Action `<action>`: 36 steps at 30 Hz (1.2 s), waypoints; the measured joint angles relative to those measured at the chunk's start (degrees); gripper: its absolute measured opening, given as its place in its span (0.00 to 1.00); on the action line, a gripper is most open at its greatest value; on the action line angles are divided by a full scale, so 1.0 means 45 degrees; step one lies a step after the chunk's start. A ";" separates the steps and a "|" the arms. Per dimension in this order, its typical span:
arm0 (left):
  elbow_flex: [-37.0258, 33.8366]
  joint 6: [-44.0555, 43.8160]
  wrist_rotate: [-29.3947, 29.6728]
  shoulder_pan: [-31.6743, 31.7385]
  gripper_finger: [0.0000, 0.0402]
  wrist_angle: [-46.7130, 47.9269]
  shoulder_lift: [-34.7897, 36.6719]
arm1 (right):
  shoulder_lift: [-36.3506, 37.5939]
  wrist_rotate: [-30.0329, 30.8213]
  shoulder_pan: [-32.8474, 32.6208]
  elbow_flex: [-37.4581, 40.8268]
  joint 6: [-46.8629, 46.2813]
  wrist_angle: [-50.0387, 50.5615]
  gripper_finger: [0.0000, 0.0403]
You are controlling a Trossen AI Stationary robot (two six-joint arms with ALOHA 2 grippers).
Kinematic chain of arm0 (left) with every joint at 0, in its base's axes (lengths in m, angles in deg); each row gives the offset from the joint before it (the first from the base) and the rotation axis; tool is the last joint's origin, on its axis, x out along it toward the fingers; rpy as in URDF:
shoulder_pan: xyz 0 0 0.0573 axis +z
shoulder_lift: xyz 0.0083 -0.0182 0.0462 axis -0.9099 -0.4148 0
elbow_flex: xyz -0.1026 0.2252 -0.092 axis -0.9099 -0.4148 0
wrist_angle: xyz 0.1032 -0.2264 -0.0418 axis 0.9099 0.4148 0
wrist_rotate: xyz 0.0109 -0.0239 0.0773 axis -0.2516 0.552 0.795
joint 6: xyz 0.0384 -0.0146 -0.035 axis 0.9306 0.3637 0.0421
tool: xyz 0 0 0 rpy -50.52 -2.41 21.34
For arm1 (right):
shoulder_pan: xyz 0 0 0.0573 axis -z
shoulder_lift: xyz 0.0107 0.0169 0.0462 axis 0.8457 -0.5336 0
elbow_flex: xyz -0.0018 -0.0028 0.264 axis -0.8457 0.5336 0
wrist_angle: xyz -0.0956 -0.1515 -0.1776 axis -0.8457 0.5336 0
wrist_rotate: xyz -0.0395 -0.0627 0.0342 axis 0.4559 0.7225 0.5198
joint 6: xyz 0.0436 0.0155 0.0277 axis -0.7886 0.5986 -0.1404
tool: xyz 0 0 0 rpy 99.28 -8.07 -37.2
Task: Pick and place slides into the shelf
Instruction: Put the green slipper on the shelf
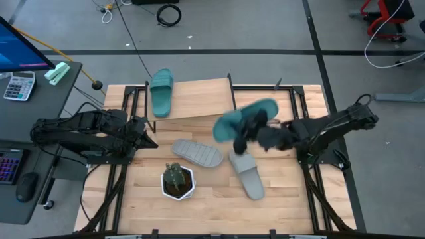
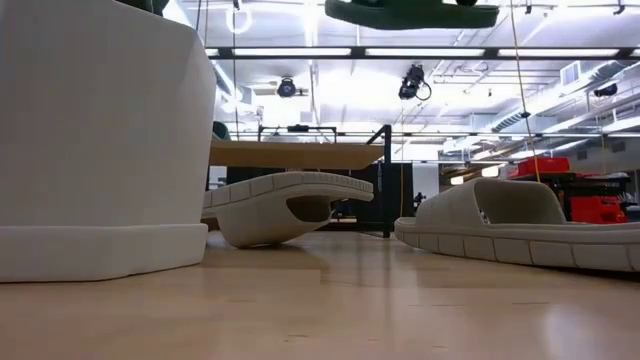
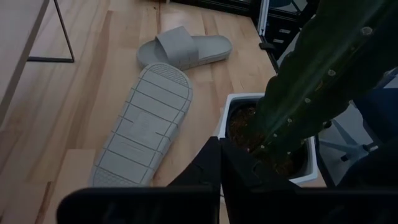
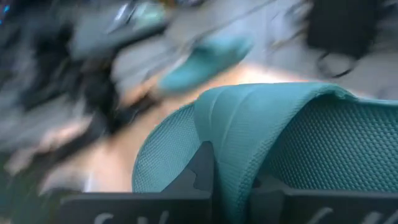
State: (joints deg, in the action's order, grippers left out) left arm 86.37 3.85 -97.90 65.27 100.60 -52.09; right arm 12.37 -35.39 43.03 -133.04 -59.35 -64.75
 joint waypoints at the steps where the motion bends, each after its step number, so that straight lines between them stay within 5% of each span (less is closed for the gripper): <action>1: 0.0002 0.0003 0.0000 -0.0002 0.03 -0.0037 -0.0004 | 0.0049 0.0286 0.0317 0.0000 0.0076 -0.0432 0.02; 9: 0.0002 0.0335 0.0460 -0.0002 0.07 -0.1836 -0.0004 | -0.0684 -0.1214 0.2491 -0.0005 0.1164 -0.5461 0.02; 22: 0.0002 0.0572 0.5278 0.0013 0.12 -0.6455 -0.0131 | -0.2281 -0.4295 0.3994 -0.0005 0.1252 -1.0052 0.02; 36: 0.0002 0.0554 0.6217 0.1313 0.43 -1.0122 -0.1494 | -0.3180 -0.4455 0.4360 -0.0024 0.2784 -1.2989 0.02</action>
State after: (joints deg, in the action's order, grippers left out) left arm 86.37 6.34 -69.93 71.18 55.05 -58.82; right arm -1.94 -55.44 62.65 -133.15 -46.83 -123.20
